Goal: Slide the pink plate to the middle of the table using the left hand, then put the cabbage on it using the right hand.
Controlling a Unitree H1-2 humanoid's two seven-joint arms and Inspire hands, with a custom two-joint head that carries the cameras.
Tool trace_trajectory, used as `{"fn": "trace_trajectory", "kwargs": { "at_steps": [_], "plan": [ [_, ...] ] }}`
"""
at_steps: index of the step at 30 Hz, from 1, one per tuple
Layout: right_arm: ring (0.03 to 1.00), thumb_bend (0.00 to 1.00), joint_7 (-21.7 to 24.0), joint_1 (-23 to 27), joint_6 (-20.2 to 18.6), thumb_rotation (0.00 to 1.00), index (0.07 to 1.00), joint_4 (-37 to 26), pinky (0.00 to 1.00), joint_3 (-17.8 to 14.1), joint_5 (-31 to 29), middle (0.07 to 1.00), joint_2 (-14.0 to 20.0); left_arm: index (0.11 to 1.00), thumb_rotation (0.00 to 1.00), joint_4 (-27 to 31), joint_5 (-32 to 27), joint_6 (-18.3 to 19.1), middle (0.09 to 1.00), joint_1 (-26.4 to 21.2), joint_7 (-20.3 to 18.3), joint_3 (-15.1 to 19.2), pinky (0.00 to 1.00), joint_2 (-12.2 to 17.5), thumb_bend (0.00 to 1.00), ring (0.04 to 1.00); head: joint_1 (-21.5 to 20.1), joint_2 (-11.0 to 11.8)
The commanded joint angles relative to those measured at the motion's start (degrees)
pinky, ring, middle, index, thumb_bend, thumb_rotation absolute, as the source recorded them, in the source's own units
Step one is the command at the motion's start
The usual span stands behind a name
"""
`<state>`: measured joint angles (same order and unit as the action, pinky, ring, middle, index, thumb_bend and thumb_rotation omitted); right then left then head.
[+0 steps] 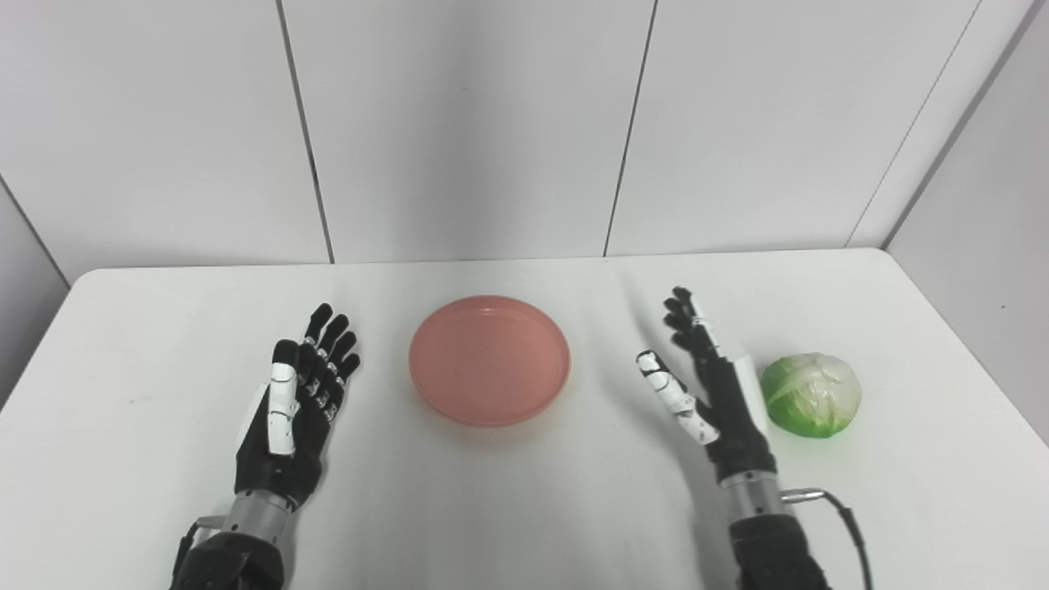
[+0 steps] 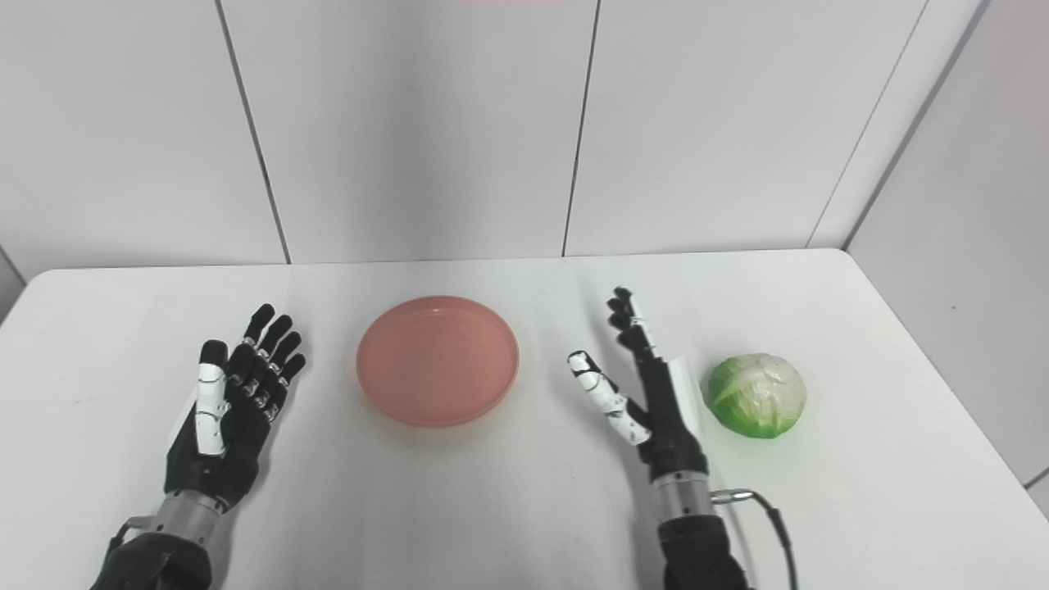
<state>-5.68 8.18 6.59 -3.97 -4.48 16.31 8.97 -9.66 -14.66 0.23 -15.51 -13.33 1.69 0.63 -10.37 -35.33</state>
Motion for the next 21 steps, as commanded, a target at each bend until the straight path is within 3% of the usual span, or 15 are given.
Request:
{"fn": "trace_trajectory", "kwargs": {
  "at_steps": [1,6,10,21],
  "plan": [
    [0.918,0.73,-0.52,1.64,0.92,0.77,0.946,-2.05,0.91,-0.52,1.93,0.922,2.5,1.0,0.99,-1.29,1.45,-2.37,1.0,-3.47,0.95,-0.52,1.0,-0.82,0.74,1.0,-0.12,0.0],
    [0.896,0.75,0.58,2.02,-3.07,0.68,0.945,-2.34,0.86,-1.86,6.08,0.928,8.18,1.0,1.0,-6.97,4.44,-4.76,1.0,-6.73,1.98,-1.36,1.0,-0.99,0.71,1.0,-0.32,-0.3],
    [0.879,0.79,0.44,2.09,-7.12,0.6,0.931,-3.25,0.8,-2.52,10.35,0.918,10.49,1.0,1.0,-9.94,4.76,-7.02,1.0,-8.49,2.62,-0.51,1.0,-1.2,0.7,1.0,-0.43,-0.06],
    [0.896,0.83,3.66,2.5,-19.75,0.52,0.941,-6.77,0.78,-3.79,17.48,0.935,14.65,1.0,1.0,-13.93,6.1,-9.49,1.0,-10.08,4.3,0.7,1.0,-0.79,0.72,1.0,-2.76,0.3]
  ]
}}
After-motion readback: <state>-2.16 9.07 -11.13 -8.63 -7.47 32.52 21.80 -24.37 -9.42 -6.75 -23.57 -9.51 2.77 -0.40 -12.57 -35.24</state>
